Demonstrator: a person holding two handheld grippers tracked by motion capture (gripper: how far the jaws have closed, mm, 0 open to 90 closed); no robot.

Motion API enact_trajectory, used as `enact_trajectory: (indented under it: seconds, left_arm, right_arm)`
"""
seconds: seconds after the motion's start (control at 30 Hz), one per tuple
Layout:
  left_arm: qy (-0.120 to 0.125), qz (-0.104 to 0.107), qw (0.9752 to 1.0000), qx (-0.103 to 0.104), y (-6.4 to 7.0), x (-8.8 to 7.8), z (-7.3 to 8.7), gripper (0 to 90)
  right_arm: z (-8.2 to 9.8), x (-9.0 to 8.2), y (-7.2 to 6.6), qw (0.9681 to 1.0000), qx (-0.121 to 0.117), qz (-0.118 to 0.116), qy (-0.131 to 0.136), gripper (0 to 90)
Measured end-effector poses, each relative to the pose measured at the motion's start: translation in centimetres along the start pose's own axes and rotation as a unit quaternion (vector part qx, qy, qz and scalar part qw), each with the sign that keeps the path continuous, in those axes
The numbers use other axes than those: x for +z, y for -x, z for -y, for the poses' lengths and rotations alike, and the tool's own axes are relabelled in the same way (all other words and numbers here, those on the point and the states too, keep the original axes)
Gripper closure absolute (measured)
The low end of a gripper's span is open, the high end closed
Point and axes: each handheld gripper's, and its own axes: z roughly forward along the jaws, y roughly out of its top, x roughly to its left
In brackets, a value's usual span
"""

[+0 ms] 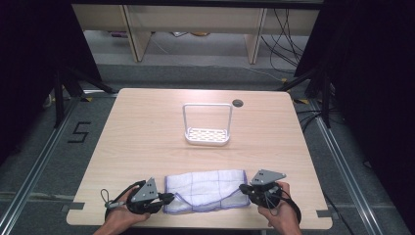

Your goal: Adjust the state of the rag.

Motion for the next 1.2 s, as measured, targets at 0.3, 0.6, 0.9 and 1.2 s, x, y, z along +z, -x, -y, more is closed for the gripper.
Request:
enact_trajectory:
  seconds: [0.3, 0.6, 0.9, 1.2]
  left_arm:
    - [0.025, 0.020, 0.9986, -0.042, 0.3, -1.4, 0.1, 49.2]
    - [0.035, -0.025, 0.9959, -0.080, -3.1, -1.6, -2.2, 38.6]
    - [-0.015, -0.056, 0.9916, -0.116, -6.4, 2.0, -1.8, 37.6]
    - [-0.045, -0.048, 0.9924, -0.104, -6.9, 3.2, -1.1, 45.0]
  right_arm:
    - [1.7, -0.7, -1.1, 0.9994, 0.034, -0.002, -0.005, 67.7]
    - [1.4, -1.1, -0.6, 0.9952, 0.084, 0.049, -0.009, 54.4]
    - [2.2, 0.0, -1.2, 0.9926, 0.097, 0.056, -0.048, 51.1]
    - [2.5, 0.9, -1.7, 0.9917, 0.088, 0.059, -0.073, 55.0]
